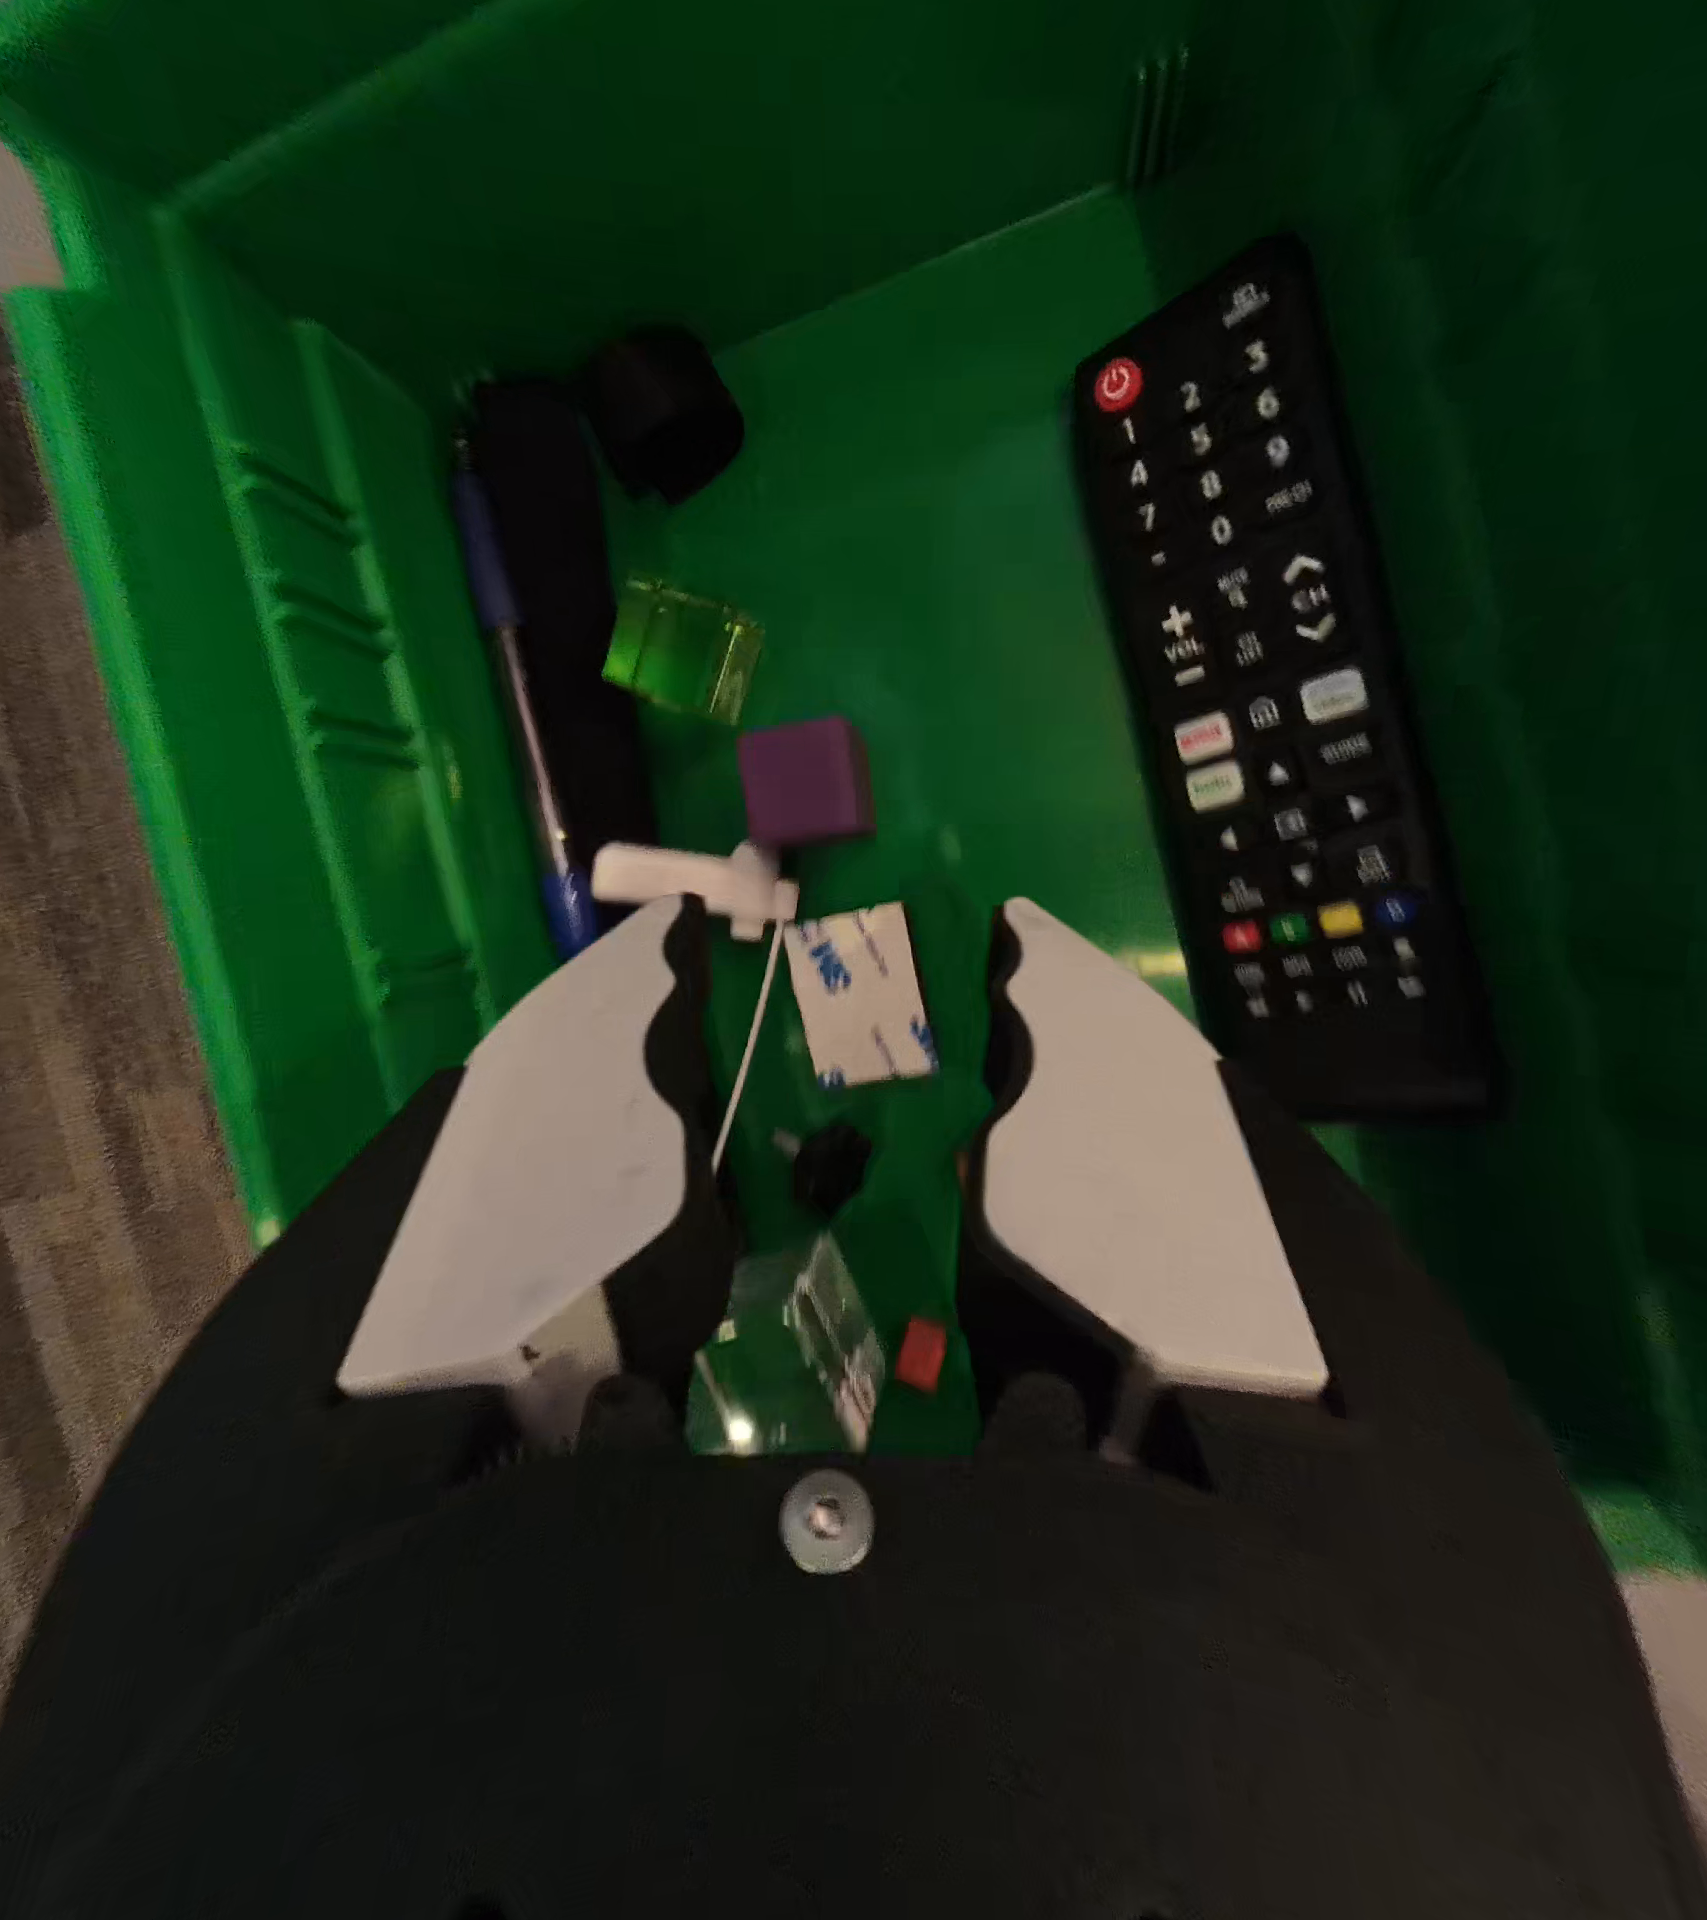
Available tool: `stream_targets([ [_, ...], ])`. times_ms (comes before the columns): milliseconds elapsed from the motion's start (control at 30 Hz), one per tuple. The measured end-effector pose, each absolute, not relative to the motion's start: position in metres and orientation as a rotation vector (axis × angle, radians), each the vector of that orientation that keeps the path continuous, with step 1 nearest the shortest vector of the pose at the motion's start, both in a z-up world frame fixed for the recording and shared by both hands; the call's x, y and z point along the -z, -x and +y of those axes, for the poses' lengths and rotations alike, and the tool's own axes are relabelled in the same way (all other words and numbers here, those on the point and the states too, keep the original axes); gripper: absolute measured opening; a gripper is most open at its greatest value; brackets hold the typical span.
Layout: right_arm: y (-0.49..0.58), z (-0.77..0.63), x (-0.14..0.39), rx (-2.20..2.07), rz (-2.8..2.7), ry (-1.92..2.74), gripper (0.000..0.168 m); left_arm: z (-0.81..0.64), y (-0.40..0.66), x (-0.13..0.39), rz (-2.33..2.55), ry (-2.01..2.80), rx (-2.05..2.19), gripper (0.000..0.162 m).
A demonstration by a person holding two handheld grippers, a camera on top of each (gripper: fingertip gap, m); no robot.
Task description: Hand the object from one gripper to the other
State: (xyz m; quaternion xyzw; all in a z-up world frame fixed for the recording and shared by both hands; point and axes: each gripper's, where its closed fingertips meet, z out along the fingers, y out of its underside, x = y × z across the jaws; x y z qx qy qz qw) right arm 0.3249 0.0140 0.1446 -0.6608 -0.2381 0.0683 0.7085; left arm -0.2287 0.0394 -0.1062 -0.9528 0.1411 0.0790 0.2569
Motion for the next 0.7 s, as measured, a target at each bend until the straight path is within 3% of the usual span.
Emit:
stream_targets([
  [33, -0.324, 0.014, -0.145, -0.148, -0.534, 1.461, 0.044, 0.049, 0.232, 0.113, 0.365, 2.573, -0.233, 0.054],
  [133, -0.325, 0.014, -0.146, -0.143, -0.533, 1.453, 0.043, 0.068, 0.24, 0.125, 0.315, 2.537, -0.297, 0.058],
  [400, -0.33, 0.009, -0.151, -0.17, -0.53, 1.438, 0.043, 0.072, 0.248, 0.152, 0.162, 2.619, -0.247, 0.049],
  [433, -0.33, 0.008, -0.151, -0.177, -0.53, 1.437, 0.043, 0.072, 0.247, 0.153, 0.136, 2.624, -0.216, 0.046],
  [467, -0.33, 0.008, -0.151, -0.183, -0.531, 1.437, 0.042, 0.073, 0.245, 0.153, 0.11, 2.623, -0.179, 0.032],
  [533, -0.331, 0.007, -0.152, -0.19, -0.53, 1.438, 0.042, 0.074, 0.24, 0.152, 0.088, 2.627, -0.108, 0.029],
  [700, -0.32, 0.003, -0.156, -0.2, -0.554, 1.408, 0.041, 0.079, 0.217, 0.089, 0.029, 2.448, 0.14, 0.028],
])
